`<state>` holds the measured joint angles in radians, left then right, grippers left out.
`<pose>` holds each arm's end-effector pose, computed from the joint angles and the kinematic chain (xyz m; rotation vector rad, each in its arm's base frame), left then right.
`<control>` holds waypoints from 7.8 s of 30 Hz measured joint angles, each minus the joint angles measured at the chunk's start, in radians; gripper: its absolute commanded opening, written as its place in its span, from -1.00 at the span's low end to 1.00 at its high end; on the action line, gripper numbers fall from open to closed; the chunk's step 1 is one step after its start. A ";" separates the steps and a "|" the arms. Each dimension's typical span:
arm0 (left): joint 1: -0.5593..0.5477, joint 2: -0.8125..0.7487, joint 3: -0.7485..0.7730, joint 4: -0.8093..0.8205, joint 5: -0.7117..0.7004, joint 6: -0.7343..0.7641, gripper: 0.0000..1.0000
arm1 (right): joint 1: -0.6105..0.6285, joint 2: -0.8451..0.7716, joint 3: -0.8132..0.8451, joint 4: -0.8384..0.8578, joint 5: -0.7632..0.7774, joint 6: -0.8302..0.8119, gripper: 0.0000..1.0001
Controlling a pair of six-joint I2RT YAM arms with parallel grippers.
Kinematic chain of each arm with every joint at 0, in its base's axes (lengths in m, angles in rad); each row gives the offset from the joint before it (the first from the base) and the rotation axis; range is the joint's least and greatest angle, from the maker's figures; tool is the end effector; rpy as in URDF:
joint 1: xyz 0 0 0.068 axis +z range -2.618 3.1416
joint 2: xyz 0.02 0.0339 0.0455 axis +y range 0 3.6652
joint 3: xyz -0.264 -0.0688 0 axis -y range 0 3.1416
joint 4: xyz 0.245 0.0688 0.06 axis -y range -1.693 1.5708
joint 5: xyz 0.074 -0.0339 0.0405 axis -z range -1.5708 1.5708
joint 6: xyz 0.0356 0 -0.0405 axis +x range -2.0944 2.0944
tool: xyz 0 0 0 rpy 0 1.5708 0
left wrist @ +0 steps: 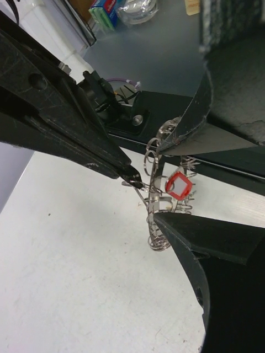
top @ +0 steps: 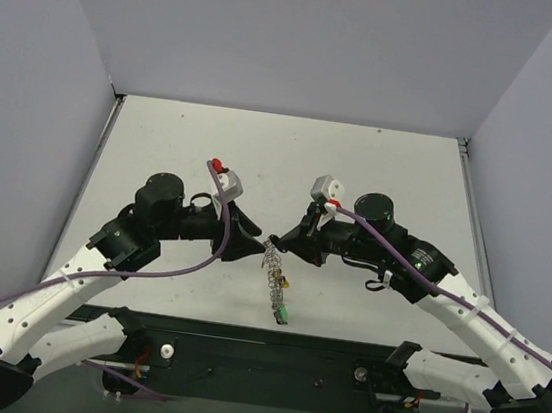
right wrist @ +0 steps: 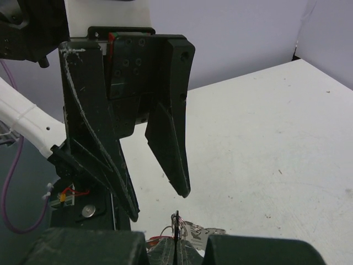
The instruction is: Put the keys on the keyring
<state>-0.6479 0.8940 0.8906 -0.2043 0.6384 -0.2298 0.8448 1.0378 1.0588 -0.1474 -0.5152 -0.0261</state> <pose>0.1469 -0.1378 0.3573 0.8612 1.6912 -1.1803 0.1420 0.1864 0.3928 -1.1045 1.4129 1.0347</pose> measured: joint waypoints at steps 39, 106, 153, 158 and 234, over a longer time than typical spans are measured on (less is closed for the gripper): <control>-0.093 -0.009 0.062 -0.114 -0.018 0.312 0.25 | 0.000 -0.041 0.010 -0.008 -0.035 0.007 -1.00; -0.162 -0.055 0.082 -0.112 -0.225 0.284 -1.00 | -0.015 -0.066 -0.032 0.031 -0.020 -0.029 -1.00; -0.163 -0.101 -0.082 0.343 -0.216 0.099 -1.00 | -0.024 -0.136 -0.047 -0.004 -0.089 -0.065 0.39; -0.163 -0.103 -0.082 0.343 -0.216 0.099 -1.00 | -0.026 -0.157 -0.050 0.031 -0.088 -0.053 0.30; -0.163 -0.117 -0.081 0.351 -0.190 0.058 -1.00 | 0.001 0.055 -0.043 0.165 -0.360 0.013 -1.00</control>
<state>-0.8104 0.7769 0.8097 0.1463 0.4488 -0.1715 0.8459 1.0924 1.0157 0.0174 -0.8757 -0.0132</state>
